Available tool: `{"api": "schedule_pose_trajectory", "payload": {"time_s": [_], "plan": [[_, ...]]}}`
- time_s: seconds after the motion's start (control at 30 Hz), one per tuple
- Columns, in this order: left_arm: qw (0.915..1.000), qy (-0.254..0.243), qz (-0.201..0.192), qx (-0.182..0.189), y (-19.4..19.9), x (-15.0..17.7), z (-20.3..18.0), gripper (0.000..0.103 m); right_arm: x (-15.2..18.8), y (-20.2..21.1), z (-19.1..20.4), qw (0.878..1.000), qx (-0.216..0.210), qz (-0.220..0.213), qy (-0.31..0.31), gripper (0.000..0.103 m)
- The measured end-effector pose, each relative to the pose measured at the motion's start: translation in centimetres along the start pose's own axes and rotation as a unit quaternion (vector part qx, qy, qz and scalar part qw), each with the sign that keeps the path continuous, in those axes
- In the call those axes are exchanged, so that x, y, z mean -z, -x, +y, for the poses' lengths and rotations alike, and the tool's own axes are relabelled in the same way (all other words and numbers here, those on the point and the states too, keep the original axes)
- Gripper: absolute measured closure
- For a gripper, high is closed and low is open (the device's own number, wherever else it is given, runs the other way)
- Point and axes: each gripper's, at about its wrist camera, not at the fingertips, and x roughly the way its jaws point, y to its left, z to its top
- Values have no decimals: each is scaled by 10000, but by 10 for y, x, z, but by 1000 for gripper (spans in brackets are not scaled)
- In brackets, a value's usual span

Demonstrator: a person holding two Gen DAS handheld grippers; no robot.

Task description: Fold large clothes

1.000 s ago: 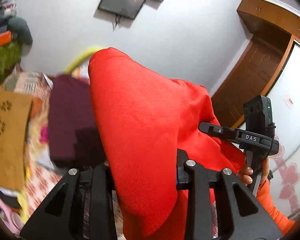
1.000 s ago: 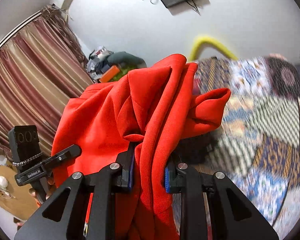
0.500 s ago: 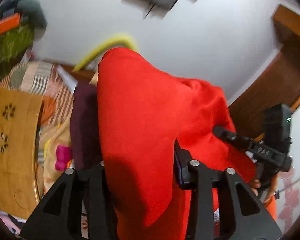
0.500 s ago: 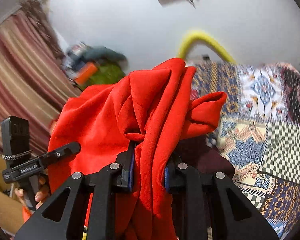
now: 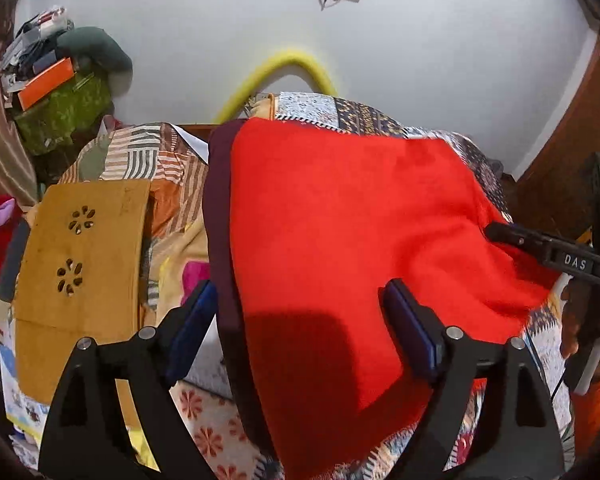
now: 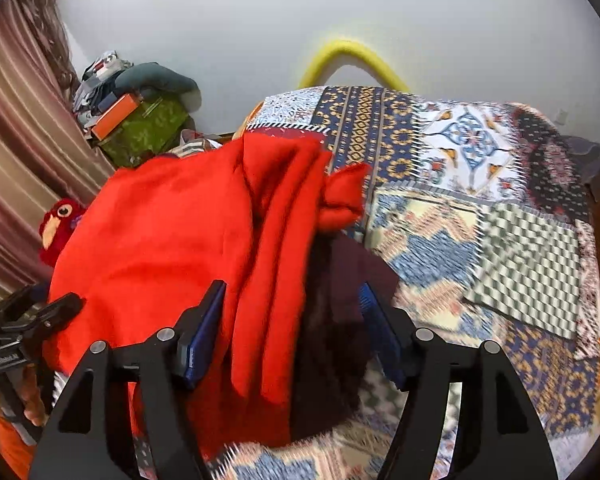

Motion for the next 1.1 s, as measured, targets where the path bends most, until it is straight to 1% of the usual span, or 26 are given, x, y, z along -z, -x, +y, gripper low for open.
{"api": "schedule_pose_trajectory", "payload": {"time_s": [0.1,0.17,0.23,0.3,0.37,0.43,0.5,0.57,0.7,0.77,0.83,0.9,0.93,0.97,1.03,1.07,1.1], "plan": [[10000,10,58,-1,20,21,-7,17,13,16,0,9996,169,-65,194,39],[9999,-61,87,-95,34,33,-13,17,24,35,3,9991,230,-80,343,39],[9995,-162,57,-273,52,44,-22,18,31,53,4,9988,167,-171,428,39],[9991,-164,-122,-360,73,47,-29,18,40,80,9,9981,76,-399,458,39],[9986,-125,-400,-336,102,53,-37,18,49,108,18,9964,-59,-664,519,39],[9969,-111,-745,-231,140,58,-51,17,60,137,30,9933,-282,-941,615,39],[9928,-205,-1168,-193,176,66,-65,17,73,171,42,9875,-499,-1297,738,39],[9867,-337,-1576,-200,211,76,-81,17,84,196,51,9819,-540,-1620,825,39],[9686,-610,-2387,-344,276,107,-114,17,115,255,73,9631,-547,-2391,1110,39],[9578,-703,-2774,-280,302,126,-129,17,130,276,78,9525,-574,-2756,1159,39],[9484,-756,-3068,-266,321,143,-139,17,146,291,85,9423,-518,-3073,1221,39],[9333,-813,-3465,-469,340,166,-153,17,165,304,91,9309,-426,-3386,1301,39],[9238,-855,-3694,-534,348,179,-159,16,172,306,93,9261,-369,-3514,1319,39],[9141,-878,-3901,-677,355,193,-165,15,182,309,96,9202,-274,-3660,1360,39],[8985,-860,-4211,-891,363,213,-175,13,197,309,102,9116,-113,-3861,1410,38],[8930,-845,-4321,-934,367,222,-178,13,204,308,104,9086,-74,-3928,1416,37],[8909,-830,-4368,-929,368,227,-180,11,209,307,105,9080,-107,-3952,1384,32]]}}
